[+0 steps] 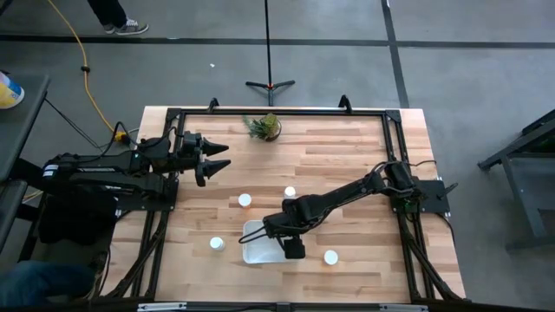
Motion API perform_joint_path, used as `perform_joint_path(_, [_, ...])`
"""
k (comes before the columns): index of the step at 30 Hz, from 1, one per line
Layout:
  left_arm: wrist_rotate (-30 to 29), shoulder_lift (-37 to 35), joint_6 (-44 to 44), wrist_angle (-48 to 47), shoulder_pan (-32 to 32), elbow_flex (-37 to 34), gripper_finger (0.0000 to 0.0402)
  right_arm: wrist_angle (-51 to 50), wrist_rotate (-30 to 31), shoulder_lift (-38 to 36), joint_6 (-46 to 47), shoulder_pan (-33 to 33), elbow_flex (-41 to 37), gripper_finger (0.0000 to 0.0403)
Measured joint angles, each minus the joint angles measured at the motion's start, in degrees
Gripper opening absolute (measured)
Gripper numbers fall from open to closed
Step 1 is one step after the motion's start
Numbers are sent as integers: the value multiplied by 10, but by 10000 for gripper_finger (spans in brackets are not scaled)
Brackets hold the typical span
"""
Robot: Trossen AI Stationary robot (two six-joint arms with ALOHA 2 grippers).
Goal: Pick and place pill bottles into a basket
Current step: Put the top orange pill bottle into the white bin
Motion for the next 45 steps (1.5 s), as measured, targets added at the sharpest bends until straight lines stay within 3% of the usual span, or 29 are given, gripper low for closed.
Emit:
perform_joint_path(8, [3, 0, 8, -3, 0, 0, 330, 0, 2, 0, -13, 0, 0, 257])
perform_joint_path(12, [19, 0, 36, -58, 0, -1, 330, -1, 2, 0, -24, 0, 0, 257])
perform_joint_path(15, [27, -6, 46, -63, 0, -18, 311, -2, 2, 0, -24, 0, 0, 257])
perform_joint_path(19, [23, -44, 76, -35, 0, -56, 234, -6, 2, 0, -24, 0, 0, 257])
perform_joint_path(26, [92, -143, 122, -10, 0, -121, 28, -8, 0, 0, -21, 0, 0, 257])
perform_joint_path(31, [99, -185, 150, -12, 0, -148, 41, -8, 0, 0, -22, 0, 0, 257])
perform_joint_path(35, [98, -204, 185, -12, 0, -170, 22, -8, 0, 0, -24, 0, 0, 257])
perform_joint_path(40, [125, -220, 183, -11, 0, -192, 27, -7, 9, 0, -24, 0, 0, 257])
perform_joint_path(45, [127, -226, 214, -10, 0, -195, 33, -8, 4, 0, -21, 0, 0, 281])
